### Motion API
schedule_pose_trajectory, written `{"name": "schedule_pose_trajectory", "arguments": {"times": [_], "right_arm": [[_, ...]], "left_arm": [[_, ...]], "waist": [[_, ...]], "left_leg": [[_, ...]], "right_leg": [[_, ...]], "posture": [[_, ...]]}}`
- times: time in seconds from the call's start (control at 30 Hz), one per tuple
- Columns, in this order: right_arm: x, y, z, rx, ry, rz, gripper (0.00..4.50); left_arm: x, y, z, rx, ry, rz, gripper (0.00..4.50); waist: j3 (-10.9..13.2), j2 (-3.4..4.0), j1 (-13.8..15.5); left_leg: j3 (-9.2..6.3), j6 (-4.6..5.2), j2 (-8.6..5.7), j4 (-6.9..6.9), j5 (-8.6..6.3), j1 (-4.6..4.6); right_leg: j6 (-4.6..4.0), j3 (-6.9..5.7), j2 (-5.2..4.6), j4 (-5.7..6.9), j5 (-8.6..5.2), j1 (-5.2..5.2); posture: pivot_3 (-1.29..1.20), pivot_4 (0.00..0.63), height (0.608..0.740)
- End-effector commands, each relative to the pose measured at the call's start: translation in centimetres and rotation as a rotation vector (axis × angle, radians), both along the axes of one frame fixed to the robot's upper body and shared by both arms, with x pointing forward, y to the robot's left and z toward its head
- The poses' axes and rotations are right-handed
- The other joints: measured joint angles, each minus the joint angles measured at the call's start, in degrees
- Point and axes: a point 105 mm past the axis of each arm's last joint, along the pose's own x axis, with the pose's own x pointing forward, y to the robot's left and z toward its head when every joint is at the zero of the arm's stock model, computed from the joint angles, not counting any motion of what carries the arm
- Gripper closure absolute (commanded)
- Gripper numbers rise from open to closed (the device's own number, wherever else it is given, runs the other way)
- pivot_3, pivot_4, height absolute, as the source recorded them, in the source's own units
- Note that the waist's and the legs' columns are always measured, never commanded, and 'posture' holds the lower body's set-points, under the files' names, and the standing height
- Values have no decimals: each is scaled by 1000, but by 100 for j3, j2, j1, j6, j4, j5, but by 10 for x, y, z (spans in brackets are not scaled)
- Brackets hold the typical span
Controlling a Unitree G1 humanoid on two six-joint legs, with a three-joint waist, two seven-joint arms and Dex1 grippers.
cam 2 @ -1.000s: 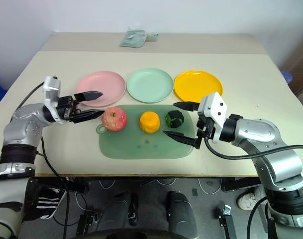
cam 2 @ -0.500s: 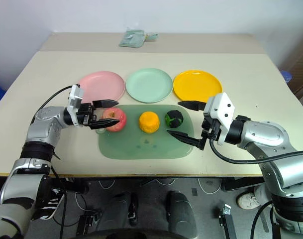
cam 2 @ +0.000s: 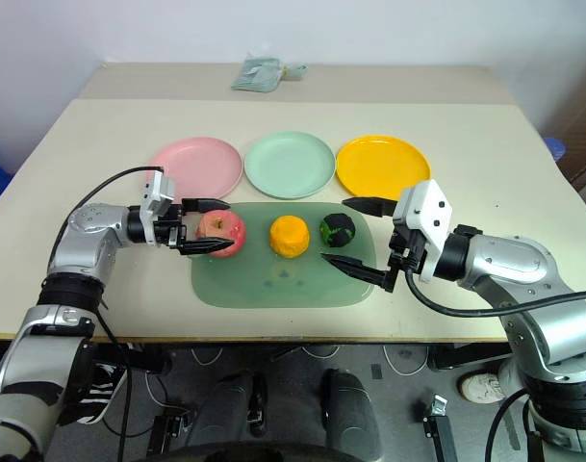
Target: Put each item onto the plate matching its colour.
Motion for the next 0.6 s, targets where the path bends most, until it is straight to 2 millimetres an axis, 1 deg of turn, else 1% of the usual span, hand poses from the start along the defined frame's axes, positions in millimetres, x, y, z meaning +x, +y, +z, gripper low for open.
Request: {"name": "schedule_pose_trajectory", "arguments": {"times": [0.03, 0.17, 0.2, 0.27, 0.33, 0.47, 0.53, 0.6], "right_arm": [[0, 2, 7, 5, -44, 4, 44], [1, 2, 9, 5, -50, -1, 44], [1, 1, 9, 4, -53, -1, 0], [2, 1, 11, 6, -56, -3, 0], [3, 0, 13, 17, -55, -7, 0], [13, -2, 26, 100, -94, -48, 0], [28, -5, 37, 149, -152, -125, 0], [43, -7, 41, 170, -180, -201, 0]], "left_arm": [[2, 4, -1, 48, -18, 3, 0], [3, 2, -3, 25, 4, -2, 0], [4, 1, -2, 17, -8, 0, 534], [5, 1, -1, 10, -25, 9, 1083], [6, 2, 3, -16, -39, 22, 1083], [18, 2, 31, -154, -86, 105, 1083], [32, 6, 47, -194, -144, 206, 1083], [47, 10, 64, -228, -199, 305, 1083]], "waist": [[0, 0, 1], [-1, 0, 0], [-1, 0, 0], [-1, 0, -1], [-1, 0, 3], [-1, -2, -1], [2, -7, -1], [2, -8, 3]], "left_leg": [[0, 0, 0, 0, 0, 0], [0, 0, 0, 0, 0, 1], [0, 0, 0, 0, 0, 1], [0, 0, 0, 0, 0, 1], [0, 0, 0, 0, 0, 1], [0, 0, 0, 1, 0, 0], [0, 0, 0, 1, 0, 0], [-1, 0, 0, 3, 1, -2]], "right_leg": [[0, 0, 0, 0, 0, 0], [-1, 0, 0, 0, 0, 0], [-1, 0, 0, 1, 0, 0], [0, 0, 0, 1, 0, 1], [0, 0, 0, 1, 0, 1], [3, 0, 0, 1, 2, 1], [4, 0, 0, 2, 3, 0], [4, -1, 2, 3, 4, -2]], "posture": [[0, 150, 740], [0, 150, 740], [0, 150, 740], [0, 150, 740], [0, 150, 740], [0, 150, 740], [0, 150, 740], [0, 150, 740]]}}
